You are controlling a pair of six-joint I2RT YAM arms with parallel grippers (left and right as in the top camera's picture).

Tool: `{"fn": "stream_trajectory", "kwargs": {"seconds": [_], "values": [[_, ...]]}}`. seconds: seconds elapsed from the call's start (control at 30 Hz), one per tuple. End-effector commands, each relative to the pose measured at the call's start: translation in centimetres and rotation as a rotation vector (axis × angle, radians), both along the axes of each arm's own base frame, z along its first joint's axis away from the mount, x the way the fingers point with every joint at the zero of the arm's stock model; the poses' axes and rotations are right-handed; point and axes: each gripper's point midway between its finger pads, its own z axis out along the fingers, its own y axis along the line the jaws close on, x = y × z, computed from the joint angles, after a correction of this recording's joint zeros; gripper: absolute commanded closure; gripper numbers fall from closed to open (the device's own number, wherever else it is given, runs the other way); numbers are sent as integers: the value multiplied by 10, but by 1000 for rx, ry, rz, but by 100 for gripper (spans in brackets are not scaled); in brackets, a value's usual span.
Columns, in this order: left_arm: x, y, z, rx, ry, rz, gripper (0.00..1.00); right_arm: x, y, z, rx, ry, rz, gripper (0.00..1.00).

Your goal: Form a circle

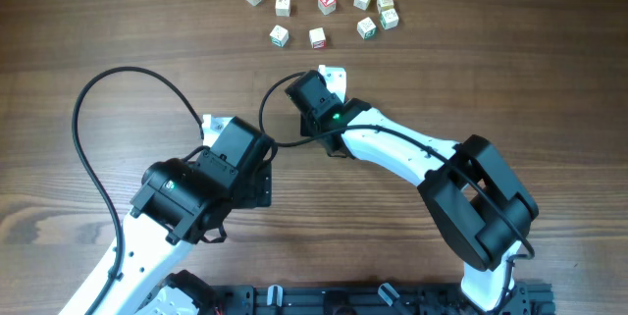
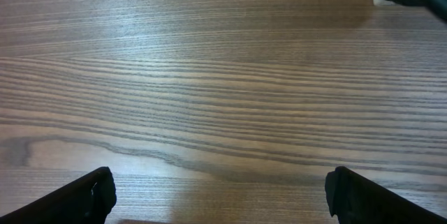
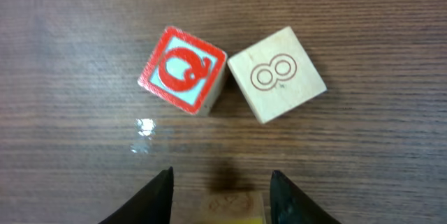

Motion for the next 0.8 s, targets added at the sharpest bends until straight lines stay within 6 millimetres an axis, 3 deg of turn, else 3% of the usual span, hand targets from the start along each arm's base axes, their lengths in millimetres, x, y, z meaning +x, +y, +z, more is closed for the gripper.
{"fn": "stream_trajectory", "kwargs": {"seconds": [0.0, 0.23, 0.43, 0.77], "values": [[1, 3, 1, 8, -10, 10, 0, 1, -4, -9, -5, 5, -38, 39], [0, 3, 1, 8, -9, 10, 0, -12, -12, 14, 9, 40, -84, 40], [0, 3, 1, 8, -9, 10, 0, -27, -11, 2, -71, 86, 87, 53], [0, 3, 1, 8, -9, 10, 0, -31, -7, 0, -68, 108, 141, 57]]}}
